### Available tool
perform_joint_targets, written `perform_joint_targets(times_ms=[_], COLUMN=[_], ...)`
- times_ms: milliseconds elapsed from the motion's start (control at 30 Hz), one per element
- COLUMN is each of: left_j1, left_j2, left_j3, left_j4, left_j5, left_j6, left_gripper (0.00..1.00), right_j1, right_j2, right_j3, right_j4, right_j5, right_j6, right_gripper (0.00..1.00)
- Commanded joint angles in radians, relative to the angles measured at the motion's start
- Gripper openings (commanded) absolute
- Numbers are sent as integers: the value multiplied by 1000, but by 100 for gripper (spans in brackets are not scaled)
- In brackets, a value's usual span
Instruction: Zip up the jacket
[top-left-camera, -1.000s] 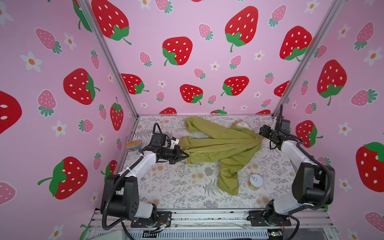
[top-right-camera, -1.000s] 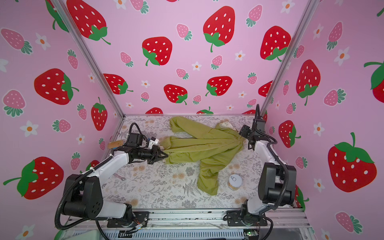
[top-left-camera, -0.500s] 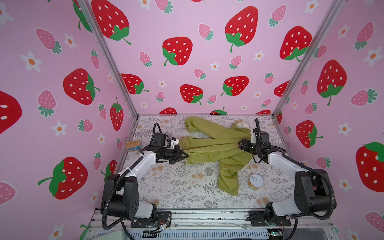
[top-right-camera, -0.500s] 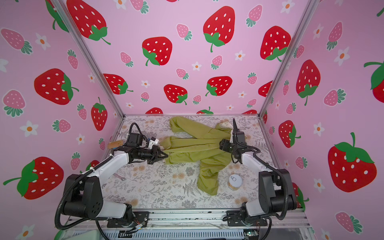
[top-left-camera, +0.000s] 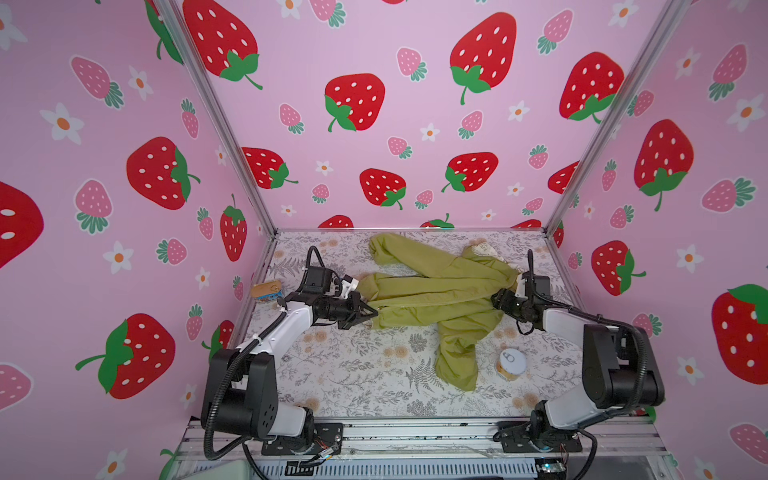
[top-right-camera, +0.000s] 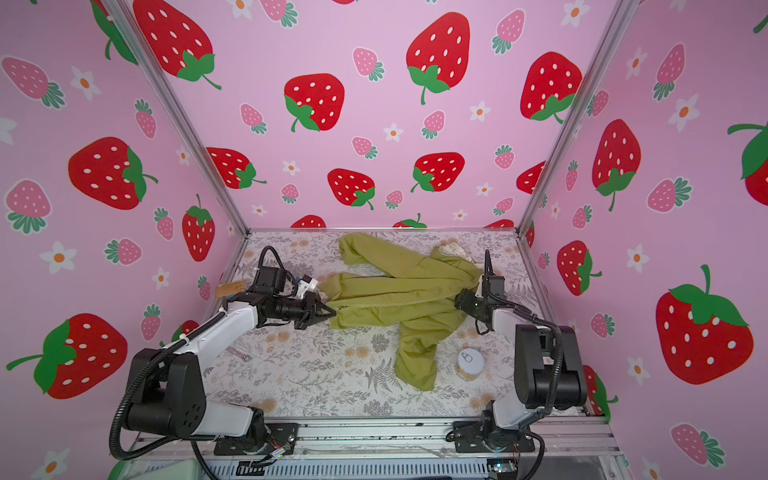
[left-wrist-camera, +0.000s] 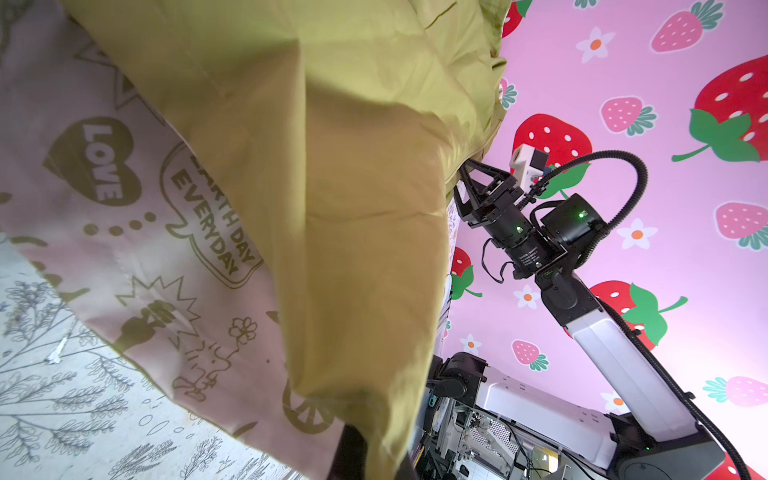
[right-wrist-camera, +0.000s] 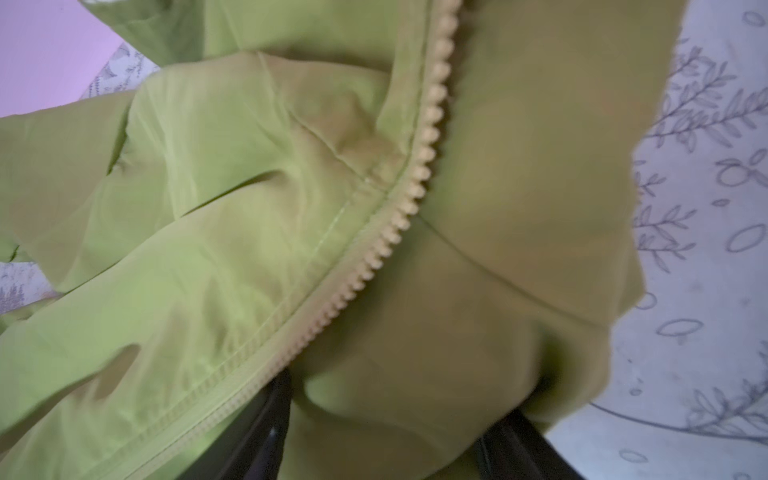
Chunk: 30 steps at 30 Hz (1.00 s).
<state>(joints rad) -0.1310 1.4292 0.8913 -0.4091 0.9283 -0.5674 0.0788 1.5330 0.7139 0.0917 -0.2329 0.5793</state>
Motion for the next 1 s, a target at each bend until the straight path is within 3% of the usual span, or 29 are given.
perform_joint_targets(times_ms=[0, 133, 233, 367, 567, 733, 967], left_j1=[2, 2, 2, 3, 1, -11, -64], left_j2=[-12, -15, -11, 1, 4, -11, -8], left_j3=[32, 47, 51, 64, 67, 14, -131], left_j4=[-11, -29, -27, -62, -64, 47, 316], left_j5=[41, 66, 107, 115, 85, -1, -85], left_j6=[26, 55, 68, 101, 99, 10, -147], left_gripper=[0, 0, 0, 0, 0, 2, 11], right_j1=[27, 152, 274, 418, 616, 658, 658], right_j2=[-124, -273, -315, -279, -119, -11, -16], right_j3=[24, 61, 104, 158, 222, 260, 235], right_j4=[-14, -73, -81, -37, 101, 130, 136], right_j5=[-8, 42, 8, -96, -114, -111, -96], right_j6=[-10, -47, -50, 14, 105, 125, 123], right_gripper=[68, 67, 67, 65, 67, 66, 66])
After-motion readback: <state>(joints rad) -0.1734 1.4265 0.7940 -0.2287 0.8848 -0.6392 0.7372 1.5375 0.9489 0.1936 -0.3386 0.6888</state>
